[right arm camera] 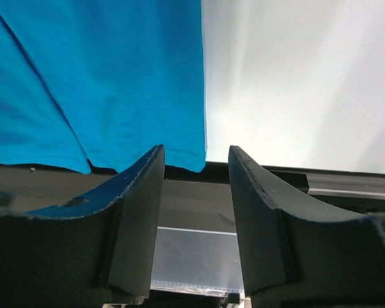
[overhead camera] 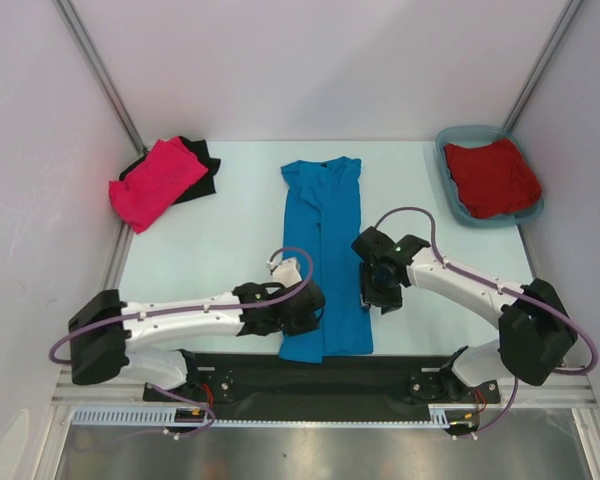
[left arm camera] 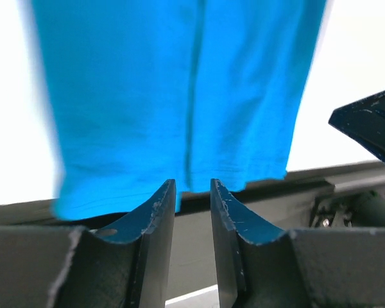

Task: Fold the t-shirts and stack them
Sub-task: Fold the tshirt

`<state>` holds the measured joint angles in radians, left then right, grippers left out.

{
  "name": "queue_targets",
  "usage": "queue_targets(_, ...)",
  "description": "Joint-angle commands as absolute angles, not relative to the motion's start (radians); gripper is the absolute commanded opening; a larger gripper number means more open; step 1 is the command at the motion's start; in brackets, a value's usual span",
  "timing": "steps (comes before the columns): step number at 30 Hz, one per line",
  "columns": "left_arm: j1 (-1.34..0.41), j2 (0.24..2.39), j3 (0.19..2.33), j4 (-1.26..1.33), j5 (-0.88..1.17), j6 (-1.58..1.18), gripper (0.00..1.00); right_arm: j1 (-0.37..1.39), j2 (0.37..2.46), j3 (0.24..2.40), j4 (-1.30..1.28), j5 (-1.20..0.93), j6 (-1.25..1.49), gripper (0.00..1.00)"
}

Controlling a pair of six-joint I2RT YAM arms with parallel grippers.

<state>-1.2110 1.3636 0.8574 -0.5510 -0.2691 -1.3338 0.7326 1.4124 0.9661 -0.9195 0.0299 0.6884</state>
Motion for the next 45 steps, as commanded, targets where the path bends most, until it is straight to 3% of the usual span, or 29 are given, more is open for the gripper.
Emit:
queue_targets(1, -1.194, 1.261, 0.910, -0.736, -0.440, -1.333, 0.34, 0.721, 1.436, 1.029, -0.908, 0.080, 0.683, 0.50)
queue_targets(3, -1.180, 1.195, 0.917, -0.858, -0.555, -1.374, 0.35, 0.697, 1.446, 1.045, -0.902, 0.084, 0.666, 0.50)
queue_targets(5, -1.137, 1.145, 0.916, -0.893, -0.639, -1.364, 0.57, 0.672, 1.469, 1.077, -0.873, 0.071, 0.649, 0.50)
queue_targets(6, -1.115, 1.091, 0.913, -0.881, -0.656, -1.336, 0.62, 0.651, 1.483, 1.094, -0.867, 0.058, 0.641, 0.50)
queue_targets(13, -0.775, 1.034, 0.909, -0.532, -0.488, -0.910, 0.71, 0.568, 1.727, 1.385, -0.857, 0.029, 0.552, 0.52)
queue_targets(20, -0.580, 1.366, 1.167, -0.479, -0.215, -0.703, 0.72, 0.454, 2.051, 1.839, -0.945, -0.040, 0.511, 0.52)
queue_targets(28, -0.407, 1.696, 1.543, -0.496, -0.003, -0.657, 0.72, 0.330, 2.429, 2.443, -1.072, -0.164, 0.509, 0.54)
queue_targets(36, -0.316, 1.942, 1.749, -0.413, 0.187, -0.692, 0.72, 0.181, 2.566, 2.513, -0.930, -0.397, 0.529, 0.60)
queue_targets(39, -0.299, 2.092, 1.882, -0.387, 0.334, -0.729, 0.71, 0.135, 2.597, 2.542, -0.887, -0.454, 0.517, 0.62)
queue_targets(45, -0.279, 2.370, 2.206, -0.410, 0.402, -0.788, 0.70, 0.091, 2.675, 2.554, -0.810, -0.555, 0.525, 0.65)
